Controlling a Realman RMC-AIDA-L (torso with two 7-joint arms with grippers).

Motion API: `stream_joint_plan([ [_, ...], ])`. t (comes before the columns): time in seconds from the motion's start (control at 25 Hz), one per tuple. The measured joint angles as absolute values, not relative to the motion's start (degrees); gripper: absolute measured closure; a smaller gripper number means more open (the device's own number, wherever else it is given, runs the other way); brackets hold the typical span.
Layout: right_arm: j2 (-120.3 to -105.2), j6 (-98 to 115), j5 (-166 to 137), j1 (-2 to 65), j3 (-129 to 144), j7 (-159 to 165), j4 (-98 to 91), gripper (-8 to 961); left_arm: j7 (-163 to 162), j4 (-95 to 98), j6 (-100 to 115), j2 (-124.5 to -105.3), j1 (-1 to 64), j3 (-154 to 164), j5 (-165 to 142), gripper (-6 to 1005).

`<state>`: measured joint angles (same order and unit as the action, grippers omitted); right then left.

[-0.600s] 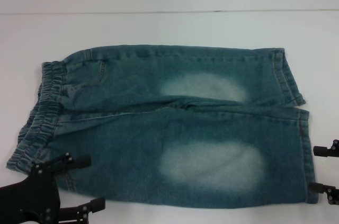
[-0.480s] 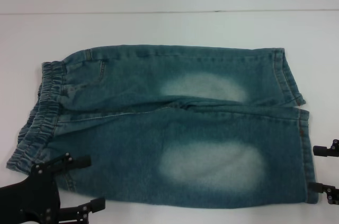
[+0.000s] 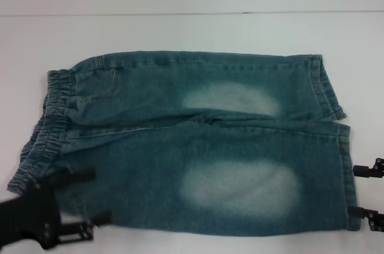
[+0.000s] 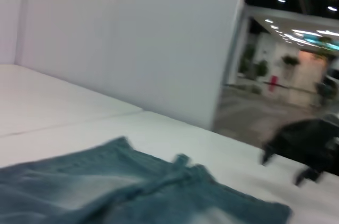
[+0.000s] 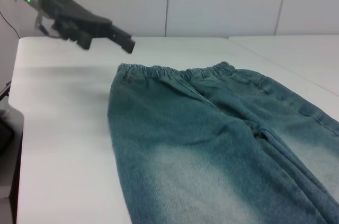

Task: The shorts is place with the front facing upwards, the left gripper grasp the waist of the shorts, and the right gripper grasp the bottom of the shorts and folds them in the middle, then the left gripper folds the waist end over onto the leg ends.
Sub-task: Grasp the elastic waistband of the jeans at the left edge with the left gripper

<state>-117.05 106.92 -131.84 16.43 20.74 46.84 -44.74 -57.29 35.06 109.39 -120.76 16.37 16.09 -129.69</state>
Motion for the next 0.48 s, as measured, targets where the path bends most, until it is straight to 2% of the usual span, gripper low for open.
stream_joint_plan([
  [0.2, -116.91, 106.9, -131.8, 16.6, 20.7, 46.9, -44.7, 247, -66.0, 43.0, 110.2, -121.46, 16.1, 12.4, -128.0, 73],
  [0.48, -116.92, 106.0, -131.8, 16.7, 20.7, 47.0, -44.7, 247, -78.0, 59.0, 109.4, -123.70, 14.1, 11.9, -128.6, 76],
])
